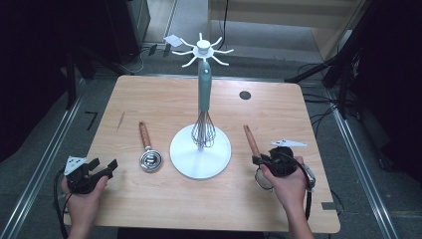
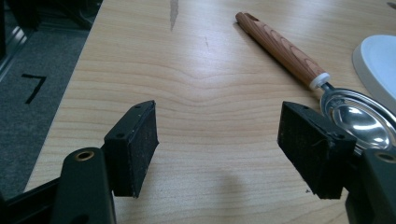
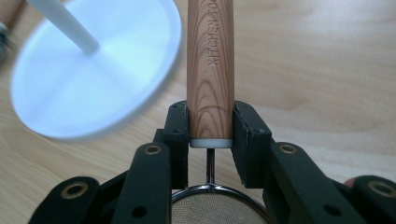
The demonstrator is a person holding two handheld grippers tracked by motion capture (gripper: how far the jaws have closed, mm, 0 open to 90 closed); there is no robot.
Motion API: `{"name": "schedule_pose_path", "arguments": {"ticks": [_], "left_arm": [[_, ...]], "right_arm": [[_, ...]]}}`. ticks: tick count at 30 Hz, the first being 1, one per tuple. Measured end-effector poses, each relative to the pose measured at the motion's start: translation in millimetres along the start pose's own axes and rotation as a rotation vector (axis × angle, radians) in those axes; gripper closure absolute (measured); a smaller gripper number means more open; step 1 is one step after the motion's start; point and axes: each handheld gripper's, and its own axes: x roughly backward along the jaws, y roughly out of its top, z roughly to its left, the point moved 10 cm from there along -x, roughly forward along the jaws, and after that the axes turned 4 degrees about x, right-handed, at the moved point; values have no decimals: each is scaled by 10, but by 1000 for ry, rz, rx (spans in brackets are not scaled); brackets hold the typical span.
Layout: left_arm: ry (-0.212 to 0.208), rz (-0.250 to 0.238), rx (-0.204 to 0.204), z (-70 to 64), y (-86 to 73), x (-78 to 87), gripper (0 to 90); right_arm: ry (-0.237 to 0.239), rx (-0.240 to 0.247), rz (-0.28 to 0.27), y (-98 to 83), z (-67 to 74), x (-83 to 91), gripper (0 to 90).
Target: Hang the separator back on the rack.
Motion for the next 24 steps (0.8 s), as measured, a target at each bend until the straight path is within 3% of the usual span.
{"name": "schedule_pose_path", "arguments": {"ticks": [5,9,12,16,20,24], "left_arm": [[-21,-20,-2,-7,21,10,259],[-50,-48,1,-15,40,-4,214],[-32,-54,-7,-1,51,6,167],[-29,-27,-36,-22,48,36,107],[-91,-32,-47,-97,53,64,0],[-81,-23,-58,-95,37,52,0]], "right_arm": [[41,34,-146,196,123,147,709],[57,65,-226,306,207,250,709],[75,76,-258,359,268,304,709],[101,98,-294,422,357,368,709],[113,110,-333,494,438,436,709],[127,129,-370,571,514,504,709]]}}
